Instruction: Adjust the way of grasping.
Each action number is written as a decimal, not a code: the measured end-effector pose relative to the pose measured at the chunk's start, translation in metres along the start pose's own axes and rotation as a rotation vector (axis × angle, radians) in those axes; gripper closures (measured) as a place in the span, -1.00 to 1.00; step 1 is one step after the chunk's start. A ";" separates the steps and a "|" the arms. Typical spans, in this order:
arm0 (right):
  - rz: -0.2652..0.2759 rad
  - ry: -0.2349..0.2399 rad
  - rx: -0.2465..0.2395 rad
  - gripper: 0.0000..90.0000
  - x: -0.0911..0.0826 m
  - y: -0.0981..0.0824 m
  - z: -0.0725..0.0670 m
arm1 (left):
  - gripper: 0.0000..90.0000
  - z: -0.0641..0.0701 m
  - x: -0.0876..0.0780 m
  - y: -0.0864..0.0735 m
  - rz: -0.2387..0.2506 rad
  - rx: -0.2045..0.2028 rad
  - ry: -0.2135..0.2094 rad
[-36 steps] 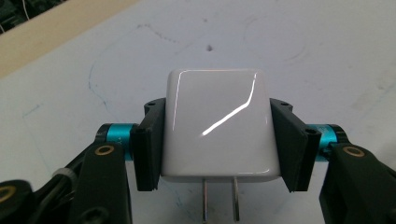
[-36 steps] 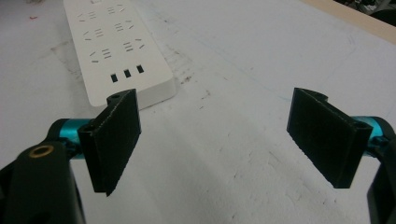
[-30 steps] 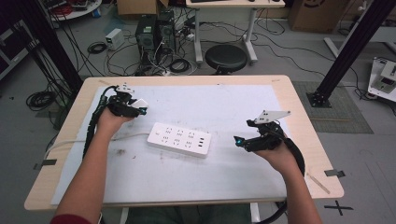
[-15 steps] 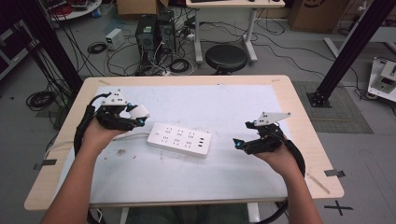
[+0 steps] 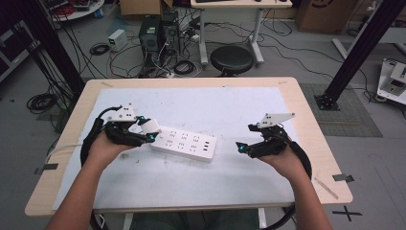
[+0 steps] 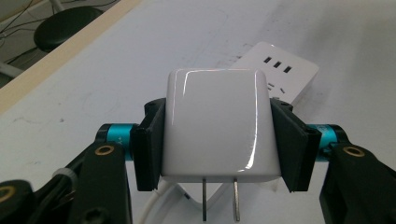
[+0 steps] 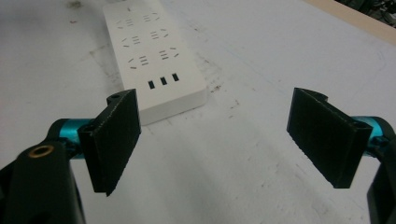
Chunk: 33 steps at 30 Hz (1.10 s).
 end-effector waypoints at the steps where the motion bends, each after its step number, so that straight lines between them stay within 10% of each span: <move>1: 0.003 0.005 -0.006 -0.61 0.001 0.000 0.000 | -0.06 0.002 0.002 -0.001 0.007 0.002 -0.013; 21: 0.013 0.158 0.059 -0.61 0.028 0.004 -0.043 | -0.06 0.065 0.046 -0.006 0.100 0.164 -0.158; 33: 0.021 0.249 0.160 -0.60 0.046 0.008 -0.057 | -0.06 0.096 0.065 -0.003 0.145 0.295 -0.117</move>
Point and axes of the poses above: each handheld gripper's, and its own axes: x roughly forward along the jaws, y roughly out of its top, z roughly to its right, the point moved 4 cm from there along x, roughly forward along the jaws, and after that the axes turned 7 degrees about z, right-handed, at the moved point
